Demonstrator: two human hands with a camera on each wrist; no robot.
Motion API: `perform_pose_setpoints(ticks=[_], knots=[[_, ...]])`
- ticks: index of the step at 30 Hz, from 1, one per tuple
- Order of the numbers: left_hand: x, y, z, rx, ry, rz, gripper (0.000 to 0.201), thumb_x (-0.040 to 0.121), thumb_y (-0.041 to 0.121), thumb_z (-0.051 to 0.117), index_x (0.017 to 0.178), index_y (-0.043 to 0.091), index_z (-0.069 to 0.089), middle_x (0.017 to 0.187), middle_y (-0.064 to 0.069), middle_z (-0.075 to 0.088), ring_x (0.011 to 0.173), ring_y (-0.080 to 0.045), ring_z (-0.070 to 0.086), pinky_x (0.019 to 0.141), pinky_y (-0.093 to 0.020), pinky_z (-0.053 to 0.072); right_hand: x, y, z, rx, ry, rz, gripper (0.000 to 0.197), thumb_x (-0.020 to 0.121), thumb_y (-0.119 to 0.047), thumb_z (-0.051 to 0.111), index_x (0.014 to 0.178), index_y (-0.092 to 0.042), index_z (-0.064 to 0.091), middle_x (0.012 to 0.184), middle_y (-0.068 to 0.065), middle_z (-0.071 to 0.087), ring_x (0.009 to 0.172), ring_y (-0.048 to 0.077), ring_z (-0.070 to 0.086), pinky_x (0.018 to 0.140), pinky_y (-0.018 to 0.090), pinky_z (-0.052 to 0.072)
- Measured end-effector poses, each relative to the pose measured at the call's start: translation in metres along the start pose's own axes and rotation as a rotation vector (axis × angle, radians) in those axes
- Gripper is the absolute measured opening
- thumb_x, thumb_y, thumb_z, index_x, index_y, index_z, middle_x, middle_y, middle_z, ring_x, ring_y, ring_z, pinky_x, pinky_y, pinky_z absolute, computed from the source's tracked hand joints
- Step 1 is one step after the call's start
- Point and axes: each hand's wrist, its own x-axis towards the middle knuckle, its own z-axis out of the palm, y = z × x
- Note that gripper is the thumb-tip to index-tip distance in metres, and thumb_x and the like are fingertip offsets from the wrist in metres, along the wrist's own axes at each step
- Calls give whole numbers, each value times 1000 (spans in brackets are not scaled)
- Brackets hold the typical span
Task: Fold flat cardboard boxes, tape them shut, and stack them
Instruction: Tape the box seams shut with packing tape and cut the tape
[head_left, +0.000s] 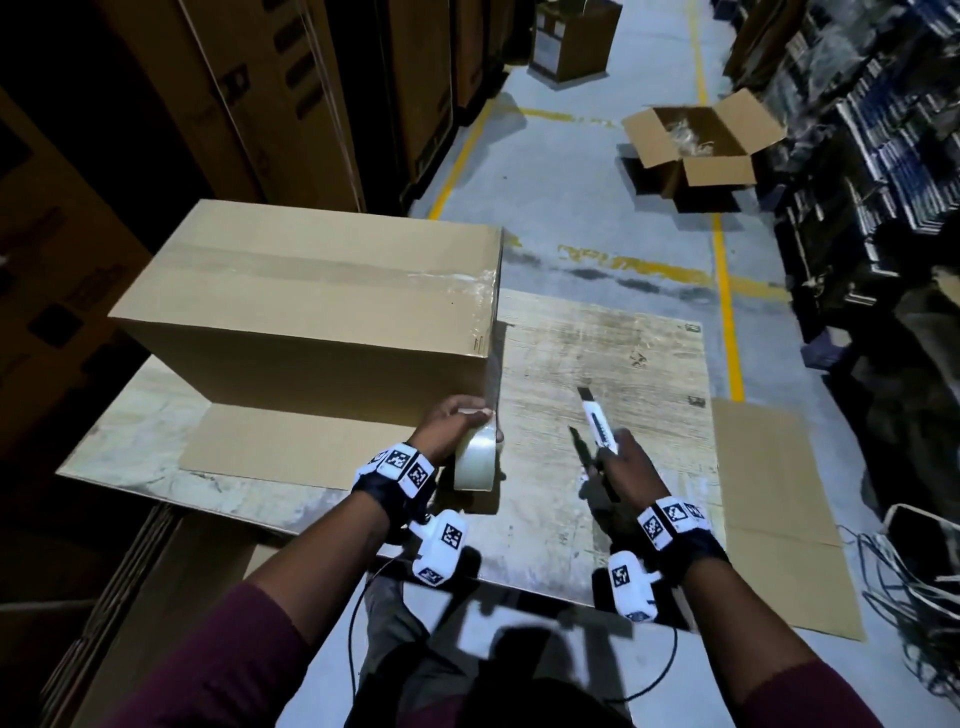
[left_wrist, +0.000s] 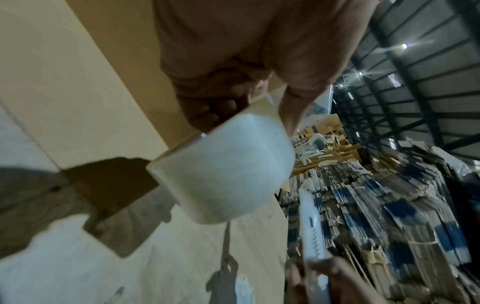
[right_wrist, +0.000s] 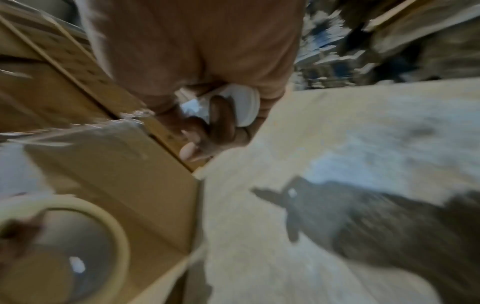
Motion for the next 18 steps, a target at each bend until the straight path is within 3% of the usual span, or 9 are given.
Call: perform_pose_setpoints(ticks=[2,4,6,10,14,18], knots=[[2,-8,-9,30,-70,0,27,94,11,65,121,8,63,100,-19,75,75,-24,73,55,-25,54,-14,-30,-8,-49,-85,-206,6,105,-15,45,111,-15,46,81,12,64,47,16,51,47,25,38],[0,-10,-18,24,-116,-14,26,92,15,66,118,12,68,111,-20,72,87,-26,71,64,-27,54,-25,-52,-18,-171,-155,-422,10,104,-17,46,111,-24,50,85,2,71,50,20,52,52,31,41],[-1,-12,-23,15,-136,-15,23,92,20,67,114,15,71,112,-17,73,91,-27,69,67,-28,53,-33,-74,-28,-322,-189,-618,15,103,-17,53,114,-26,56,86,-4,72,53,20,58,56,32,47],[-1,-14,-25,90,-77,23,37,90,40,71,111,9,72,97,-13,76,74,-21,72,60,-26,54,-41,-111,-34,-618,-125,-951,25,101,-33,56,123,-28,67,74,-5,70,56,12,60,54,33,47],[-3,-19,-25,57,-43,55,34,92,36,70,105,5,72,81,-12,76,65,-20,73,53,-23,53,-41,-131,-28,-849,-49,-1039,32,98,-39,54,124,-30,70,78,-5,74,65,22,66,57,37,53],[0,-20,-27,121,-36,66,45,86,46,73,110,8,74,95,-12,77,86,-28,73,74,-33,54,-48,-144,-23,-893,-59,-1020,28,98,-31,60,125,-30,70,77,-3,74,69,26,67,61,38,54]])
